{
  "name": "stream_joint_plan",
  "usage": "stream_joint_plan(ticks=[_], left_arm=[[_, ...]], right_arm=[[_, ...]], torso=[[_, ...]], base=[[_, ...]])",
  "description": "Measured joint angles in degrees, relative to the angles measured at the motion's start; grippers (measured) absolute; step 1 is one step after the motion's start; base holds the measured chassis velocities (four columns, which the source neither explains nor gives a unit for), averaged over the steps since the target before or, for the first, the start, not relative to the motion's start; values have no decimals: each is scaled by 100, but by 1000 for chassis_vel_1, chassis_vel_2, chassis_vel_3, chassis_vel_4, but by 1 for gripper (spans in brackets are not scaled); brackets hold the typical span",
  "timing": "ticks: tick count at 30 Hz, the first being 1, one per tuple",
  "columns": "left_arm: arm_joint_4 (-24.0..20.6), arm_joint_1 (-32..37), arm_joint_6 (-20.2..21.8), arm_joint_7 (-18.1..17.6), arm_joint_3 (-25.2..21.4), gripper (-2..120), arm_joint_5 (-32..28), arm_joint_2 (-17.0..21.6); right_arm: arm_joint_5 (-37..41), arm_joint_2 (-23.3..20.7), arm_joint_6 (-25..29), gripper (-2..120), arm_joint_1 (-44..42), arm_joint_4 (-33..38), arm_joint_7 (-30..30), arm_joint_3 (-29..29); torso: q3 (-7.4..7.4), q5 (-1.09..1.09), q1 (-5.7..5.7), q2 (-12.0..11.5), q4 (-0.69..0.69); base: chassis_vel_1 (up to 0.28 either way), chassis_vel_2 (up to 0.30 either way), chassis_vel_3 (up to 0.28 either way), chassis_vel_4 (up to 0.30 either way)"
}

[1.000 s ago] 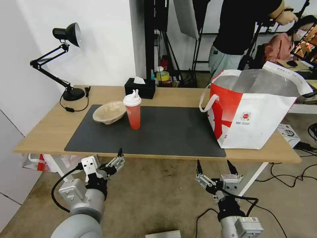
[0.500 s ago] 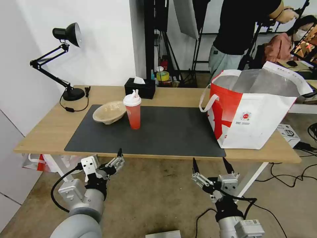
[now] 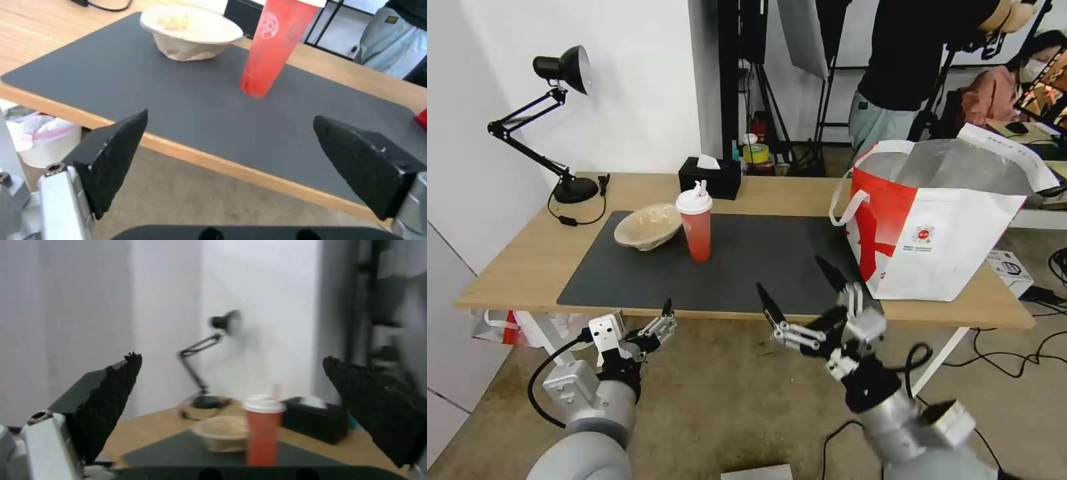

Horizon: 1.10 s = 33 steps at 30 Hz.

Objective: Pick up the trash from the table and place it into the takeout bag.

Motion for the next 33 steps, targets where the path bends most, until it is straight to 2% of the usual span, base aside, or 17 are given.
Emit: stream_joint_plan(ticks=[1, 2, 4, 5, 6, 8, 13, 14, 15, 16, 19, 33], left_arm=[[0, -4, -13, 1, -1, 100, -1, -7], [0, -4, -13, 1, -1, 100, -1, -7], [0, -21, -29, 24, 13, 100, -1, -30], [0, -33, -32, 41, 25, 100, -1, -43], [0, -33, -32, 41, 25, 100, -1, -43], [0, -38, -35, 62, 33, 100, 2, -58], [0, -4, -47, 72, 33, 100, 41, -60], [0, 9, -55, 77, 29, 100, 57, -69], [0, 9, -55, 77, 29, 100, 57, -69], [0, 16, -61, 84, 26, 100, 64, -76], [0, 28, -112, 157, 23, 100, 134, -82], [0, 37, -140, 197, 61, 100, 206, -140]], right_arm=[[370, -81, -99, 100, 255, 13, -214, -23], [370, -81, -99, 100, 255, 13, -214, -23], [1498, -155, -580, 100, 997, 42, -504, -97], [2039, -112, -851, 100, 1367, 38, -448, -147], [2039, -112, -851, 100, 1367, 38, -448, -147], [2753, 22, -1267, 100, 1935, -74, -228, -219], [3473, 263, -1951, 100, 2413, -238, -4, -246], [3827, 399, -2355, 100, 2565, -265, 166, -244], [3827, 399, -2355, 100, 2565, -265, 166, -244], [4129, 487, -2649, 100, 2688, -291, 244, -247], [4519, 686, -3084, 100, 3011, -411, 438, -312], [4986, 1018, -4267, 100, 3796, -870, 1383, -384]], torso=[[0, 0, 0, 0, 0], [0, 0, 0, 0, 0], [0, 0, 0, 0, 0], [0, -1, 0, 0, 0], [0, -1, 0, 0, 0], [0, 0, 0, 0, 1], [0, 0, 0, 0, -1], [0, 1, 0, 0, 0], [0, 1, 0, 0, 0], [0, 0, 0, 0, 0], [0, 0, 0, 0, 0], [0, 0, 0, 0, 0]], base=[[0, 0, 0, 0], [0, 0, 0, 0], [0, 0, 0, 0], [0, 0, 0, 0], [0, 0, 0, 0], [0, 0, 0, 0], [0, 0, 0, 0], [0, 0, 0, 0], [0, 0, 0, 0], [0, 0, 0, 0], [0, 0, 0, 0], [0, 0, 0, 0]])
